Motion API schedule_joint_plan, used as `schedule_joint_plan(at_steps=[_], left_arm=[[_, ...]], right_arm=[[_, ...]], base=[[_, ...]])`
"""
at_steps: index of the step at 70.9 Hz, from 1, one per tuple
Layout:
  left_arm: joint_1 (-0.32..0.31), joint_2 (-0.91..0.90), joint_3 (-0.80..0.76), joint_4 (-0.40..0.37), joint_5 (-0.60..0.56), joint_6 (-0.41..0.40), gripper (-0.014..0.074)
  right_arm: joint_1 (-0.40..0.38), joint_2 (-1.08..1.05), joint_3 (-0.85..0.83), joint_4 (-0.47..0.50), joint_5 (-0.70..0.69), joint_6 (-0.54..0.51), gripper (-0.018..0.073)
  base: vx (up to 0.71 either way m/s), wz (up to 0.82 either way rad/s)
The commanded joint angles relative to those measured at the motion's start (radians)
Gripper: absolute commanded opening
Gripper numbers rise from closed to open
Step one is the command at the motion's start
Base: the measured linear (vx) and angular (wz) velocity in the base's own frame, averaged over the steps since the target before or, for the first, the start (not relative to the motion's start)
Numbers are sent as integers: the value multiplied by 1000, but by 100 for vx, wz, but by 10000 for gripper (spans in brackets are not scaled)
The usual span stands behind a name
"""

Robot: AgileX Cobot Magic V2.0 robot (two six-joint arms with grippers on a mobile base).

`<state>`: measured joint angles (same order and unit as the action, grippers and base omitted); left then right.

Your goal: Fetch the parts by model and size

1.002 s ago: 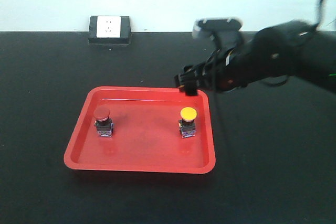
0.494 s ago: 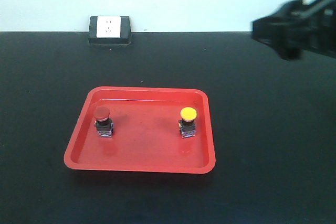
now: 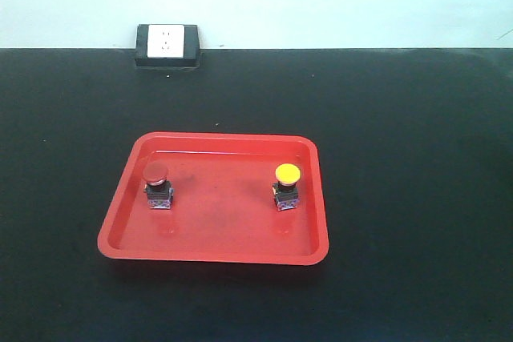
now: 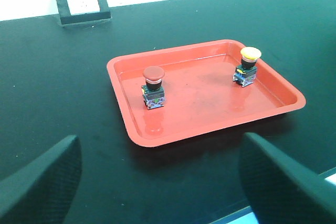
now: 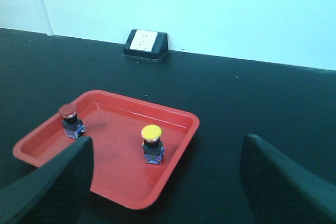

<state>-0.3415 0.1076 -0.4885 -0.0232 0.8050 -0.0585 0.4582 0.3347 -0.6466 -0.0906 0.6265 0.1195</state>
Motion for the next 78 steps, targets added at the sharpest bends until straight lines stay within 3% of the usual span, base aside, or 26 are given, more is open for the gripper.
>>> schedule_joint_plan(at_steps=[1,16,24,31,39,41,52,78], left_arm=[[-7,17,-23,-8,-74,-1,587],[-7,17,-23,-8,-74,-1,580],[-7,17,-23,-8,-74,-1,495],[-7,17,-23,-8,-74,-1,309],[-7,17,-23,-8,-74,-1,-8],[-7,17,-23,-8,-77,-1,-9],[-7,17,-23,-8,-110,-1,-8],[-7,17,-23,-8,-108,-1,-8]], right_arm=[[-3,-82,59,-14,-91,-57,538],[-3,-249,226,-3,-178,-103,538],[-3,-259,266,2,-224,-97,538],[-3,-256,287,20,-239,-97,532],[-3,-256,287,18,-239,-95,457],[-3,-256,287,19,-239,-89,412],[-3,-256,287,4,-246,-90,-20],[-3,-256,287,-6,-232,-88,-10]], base=[[0,0],[0,0],[0,0],[0,0],[0,0],[0,0],[0,0],[0,0]])
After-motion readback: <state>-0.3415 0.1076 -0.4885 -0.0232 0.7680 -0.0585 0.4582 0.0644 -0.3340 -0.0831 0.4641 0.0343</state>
